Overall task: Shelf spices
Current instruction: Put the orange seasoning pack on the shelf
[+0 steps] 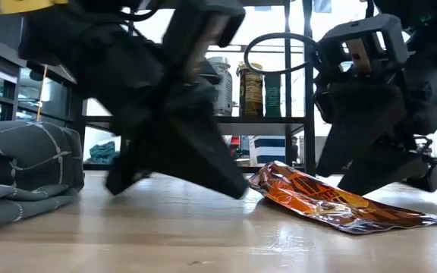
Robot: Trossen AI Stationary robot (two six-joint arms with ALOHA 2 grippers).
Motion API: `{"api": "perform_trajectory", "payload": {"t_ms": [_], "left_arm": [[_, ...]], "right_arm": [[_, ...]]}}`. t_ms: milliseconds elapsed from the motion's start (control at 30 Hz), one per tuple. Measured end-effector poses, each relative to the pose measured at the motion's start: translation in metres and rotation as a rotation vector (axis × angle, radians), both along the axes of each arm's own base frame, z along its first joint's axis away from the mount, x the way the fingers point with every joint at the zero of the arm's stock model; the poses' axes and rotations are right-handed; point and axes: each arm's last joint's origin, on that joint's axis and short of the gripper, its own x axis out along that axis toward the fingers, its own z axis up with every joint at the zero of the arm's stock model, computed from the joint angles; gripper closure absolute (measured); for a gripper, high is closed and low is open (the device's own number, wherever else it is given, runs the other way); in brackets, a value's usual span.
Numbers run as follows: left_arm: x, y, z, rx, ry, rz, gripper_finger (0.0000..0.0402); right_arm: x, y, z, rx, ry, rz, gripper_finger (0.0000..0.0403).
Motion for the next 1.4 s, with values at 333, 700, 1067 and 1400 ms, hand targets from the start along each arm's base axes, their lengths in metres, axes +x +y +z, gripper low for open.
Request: {"api": "perform_trajectory", "payload": {"t_ms": [333, 700, 1067, 1400], "left_arm": [[0.039, 0.009, -0.008, 0.016, 0.025, -0.098, 0.0401], [0.041, 0.027, 0.007, 0.084, 0.042, -0.268, 0.0401], [-0.021, 0.055, 0.142, 0.562, 0.044, -0.442, 0.0401], [-0.078, 0.087, 0.227, 0.639, -0.121, -0.387, 0.0397]], "right_arm": [[0.009, 0.005, -0.005, 0.051, -0.083, -0.009, 0.0246], [0.010, 0.004, -0.003, 0.031, -0.108, -0.007, 0.0394], [-0.004, -0.002, 0.047, -0.042, -0.184, 0.093, 0.0400], [-0.017, -0.028, 0.107, -0.191, -0.398, -0.086, 0.0402]]}}
